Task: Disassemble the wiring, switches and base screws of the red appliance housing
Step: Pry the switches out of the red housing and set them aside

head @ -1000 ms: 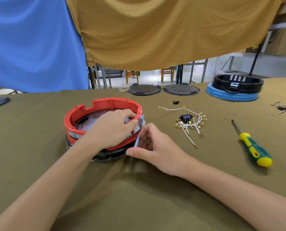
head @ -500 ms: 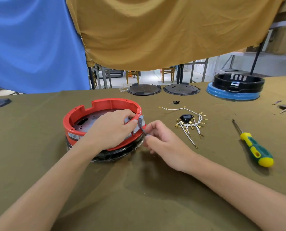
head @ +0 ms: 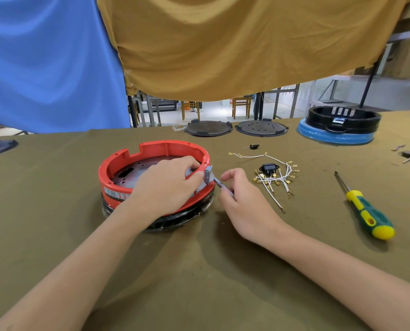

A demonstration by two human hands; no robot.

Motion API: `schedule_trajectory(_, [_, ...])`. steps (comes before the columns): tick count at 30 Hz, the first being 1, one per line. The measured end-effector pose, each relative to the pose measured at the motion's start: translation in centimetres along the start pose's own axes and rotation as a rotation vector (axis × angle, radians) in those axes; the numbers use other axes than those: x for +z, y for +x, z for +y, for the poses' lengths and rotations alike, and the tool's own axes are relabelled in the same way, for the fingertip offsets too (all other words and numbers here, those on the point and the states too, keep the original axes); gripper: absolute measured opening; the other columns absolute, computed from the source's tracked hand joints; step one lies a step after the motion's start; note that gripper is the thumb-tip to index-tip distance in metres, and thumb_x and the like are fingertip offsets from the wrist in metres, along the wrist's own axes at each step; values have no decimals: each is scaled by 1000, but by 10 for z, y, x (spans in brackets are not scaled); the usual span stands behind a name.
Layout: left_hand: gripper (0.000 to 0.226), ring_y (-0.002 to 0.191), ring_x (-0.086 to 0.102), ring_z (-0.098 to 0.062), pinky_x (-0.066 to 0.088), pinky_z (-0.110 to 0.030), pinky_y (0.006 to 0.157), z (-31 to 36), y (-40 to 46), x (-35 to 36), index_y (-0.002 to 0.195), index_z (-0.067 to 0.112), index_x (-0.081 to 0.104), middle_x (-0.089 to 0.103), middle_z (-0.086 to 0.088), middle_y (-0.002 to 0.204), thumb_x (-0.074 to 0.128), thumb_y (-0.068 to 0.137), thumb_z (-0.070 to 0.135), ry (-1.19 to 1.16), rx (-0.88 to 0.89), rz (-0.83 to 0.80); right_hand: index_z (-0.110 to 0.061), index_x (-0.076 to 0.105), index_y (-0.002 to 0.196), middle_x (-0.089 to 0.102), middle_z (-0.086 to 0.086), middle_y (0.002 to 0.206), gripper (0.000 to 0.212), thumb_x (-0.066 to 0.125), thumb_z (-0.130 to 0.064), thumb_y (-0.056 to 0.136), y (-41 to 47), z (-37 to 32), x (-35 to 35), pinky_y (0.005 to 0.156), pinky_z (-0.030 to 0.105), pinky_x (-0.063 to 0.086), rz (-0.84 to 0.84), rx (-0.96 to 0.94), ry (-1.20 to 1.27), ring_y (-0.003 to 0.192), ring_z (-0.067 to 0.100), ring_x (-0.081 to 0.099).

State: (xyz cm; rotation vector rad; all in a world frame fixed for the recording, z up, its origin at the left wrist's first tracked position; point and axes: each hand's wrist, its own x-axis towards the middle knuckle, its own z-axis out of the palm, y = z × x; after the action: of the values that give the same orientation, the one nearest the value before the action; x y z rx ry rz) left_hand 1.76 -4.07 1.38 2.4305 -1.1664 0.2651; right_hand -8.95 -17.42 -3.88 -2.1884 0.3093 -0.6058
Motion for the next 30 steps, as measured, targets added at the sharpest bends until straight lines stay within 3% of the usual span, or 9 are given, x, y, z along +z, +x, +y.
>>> schedule_trajectory(4, [33, 98, 58, -16, 46, -35, 80, 1, -2, 1, 123, 30, 62, 68, 10, 106, 42, 100, 42, 54, 1, 63, -26, 54, 103, 59, -3, 72, 10, 50, -19, 97, 0, 0, -4, 45, 16, 35, 24, 50, 86, 48, 2, 44])
schedule_trajectory(6, [34, 105, 61, -18, 49, -39, 88, 2, -4, 1, 123, 28, 63, 69, 6, 116, 41, 101, 41, 81, -2, 78, -28, 57, 97, 58, -5, 67, 8, 55, -20, 95, -1, -2, -5, 44, 16, 34, 41, 23, 100, 47, 2, 44])
schedule_trajectory(13, [36, 105, 61, -19, 49, -40, 89, 4, -4, 1, 119, 22, 66, 69, 2, 116, 38, 103, 38, 139, 22, 64, -23, 59, 90, 55, -10, 54, 7, 56, -18, 93, -4, -5, -1, 43, 16, 33, 67, -32, 102, 44, 4, 42])
schedule_trajectory(19, [36, 94, 62, -18, 49, -37, 81, 6, -5, -2, 114, 22, 68, 70, 2, 107, 36, 104, 36, 157, 43, 50, -21, 53, 98, 60, -4, 70, 4, 50, -23, 100, -5, -5, 10, 51, 21, 34, 70, -44, -29, 57, 10, 49])
schedule_trajectory(23, [37, 94, 62, -21, 48, -39, 83, 8, -5, -1, 113, 18, 67, 70, -2, 104, 36, 104, 35, 193, 56, 42, -16, 49, 106, 67, 3, 87, 8, 44, -21, 104, -9, -13, 16, 67, 37, 40, 81, -138, -229, 79, 29, 61])
schedule_trajectory(27, [38, 98, 62, -23, 46, -35, 83, 12, -5, 0, 118, 15, 65, 70, -5, 109, 35, 105, 35, 224, 62, 45, -8, 45, 120, 62, 10, 101, 18, 39, -8, 102, -11, -18, 19, 64, 30, 29, 45, -292, -538, 89, 34, 64])
schedule_trajectory(30, [37, 97, 61, -24, 39, -33, 74, 15, -6, 2, 117, 17, 63, 68, -5, 106, 34, 105, 36, 265, 66, 57, -6, 42, 121, 59, 10, 100, 21, 37, -4, 101, -9, -22, 17, 64, 32, 32, 11, -293, -627, 90, 34, 65])
